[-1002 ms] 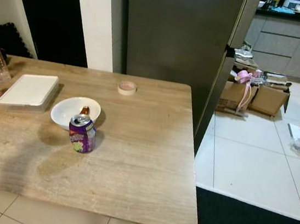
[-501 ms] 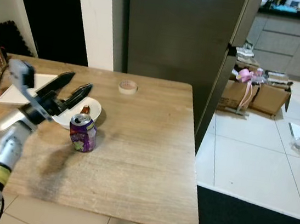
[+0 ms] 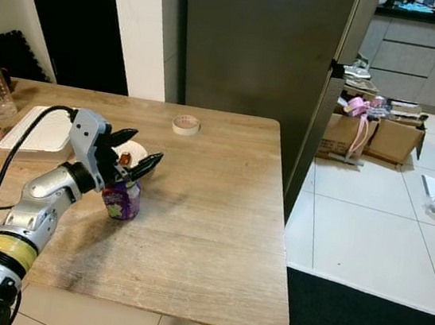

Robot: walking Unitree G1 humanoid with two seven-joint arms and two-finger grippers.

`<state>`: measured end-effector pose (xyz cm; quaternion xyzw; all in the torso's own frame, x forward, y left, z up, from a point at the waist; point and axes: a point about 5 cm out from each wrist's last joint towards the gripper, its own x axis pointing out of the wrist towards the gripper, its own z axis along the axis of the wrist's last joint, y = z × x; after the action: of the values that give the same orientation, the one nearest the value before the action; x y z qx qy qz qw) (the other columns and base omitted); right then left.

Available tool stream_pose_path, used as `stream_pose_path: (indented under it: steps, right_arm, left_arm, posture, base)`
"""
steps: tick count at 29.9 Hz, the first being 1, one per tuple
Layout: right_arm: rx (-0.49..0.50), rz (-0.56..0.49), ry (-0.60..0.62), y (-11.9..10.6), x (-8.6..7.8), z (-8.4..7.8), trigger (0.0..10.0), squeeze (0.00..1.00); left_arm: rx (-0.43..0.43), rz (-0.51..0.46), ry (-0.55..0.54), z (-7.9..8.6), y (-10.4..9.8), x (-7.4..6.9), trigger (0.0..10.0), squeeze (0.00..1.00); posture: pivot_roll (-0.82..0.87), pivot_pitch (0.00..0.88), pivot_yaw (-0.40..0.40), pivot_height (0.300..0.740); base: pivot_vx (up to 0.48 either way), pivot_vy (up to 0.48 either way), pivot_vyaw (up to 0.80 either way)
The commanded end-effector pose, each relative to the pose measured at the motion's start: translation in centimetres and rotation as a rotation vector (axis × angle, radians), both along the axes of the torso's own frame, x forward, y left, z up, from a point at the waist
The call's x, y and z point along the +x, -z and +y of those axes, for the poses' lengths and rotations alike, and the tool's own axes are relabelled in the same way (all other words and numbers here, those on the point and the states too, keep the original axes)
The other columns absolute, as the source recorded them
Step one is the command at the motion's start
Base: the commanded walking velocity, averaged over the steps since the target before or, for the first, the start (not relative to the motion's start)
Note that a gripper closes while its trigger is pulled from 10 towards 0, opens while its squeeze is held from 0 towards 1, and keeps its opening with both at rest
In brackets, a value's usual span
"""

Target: Restocking fridge

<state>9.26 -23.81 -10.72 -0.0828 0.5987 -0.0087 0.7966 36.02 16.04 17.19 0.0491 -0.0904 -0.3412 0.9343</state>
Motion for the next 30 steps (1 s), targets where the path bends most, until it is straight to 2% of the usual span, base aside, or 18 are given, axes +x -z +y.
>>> stream_pose_path:
  steps: [1,7,15,27,30]
  right_arm:
    - [0.011,-0.001,0.016,0.1,-0.2,0.3,10.0,0.0]
    - [0.009,-0.004,0.016,0.1,-0.2,0.2,10.0,0.0]
    - [0.008,-0.003,0.015,0.1,-0.1,0.1,10.0,0.0]
    - [0.005,-0.003,0.015,0.1,-0.2,0.1,10.0,0.0]
    - [0.003,-0.003,0.014,0.0,-0.1,0.0,10.0,0.0]
  left_arm:
    - [0.037,0.002,-0.002,0.1,0.1,0.1,10.0,0.0]
    - [0.09,0.038,-0.04,0.7,1.1,0.2,10.0,0.0]
    - [0.108,0.081,-0.113,1.9,2.0,0.3,10.0,0.0]
    - [0.092,0.119,-0.136,2.2,2.7,0.3,10.0,0.0]
    - [0.089,0.152,-0.14,2.2,3.5,0.2,10.0,0.0]
  posture:
    - [-0.13,0.0,0.046,0.74]
    - [-0.13,0.0,0.046,0.74]
    - [-0.12,0.0,0.04,0.74]
    - [-0.12,0.0,0.04,0.74]
    - [-0.12,0.0,0.04,0.74]
  base:
    - [0.0,0.0,0.0]
    - [0.0,0.0,0.0]
    - [0.0,0.0,0.0]
    - [0.0,0.0,0.0]
    - [0.0,0.0,0.0]
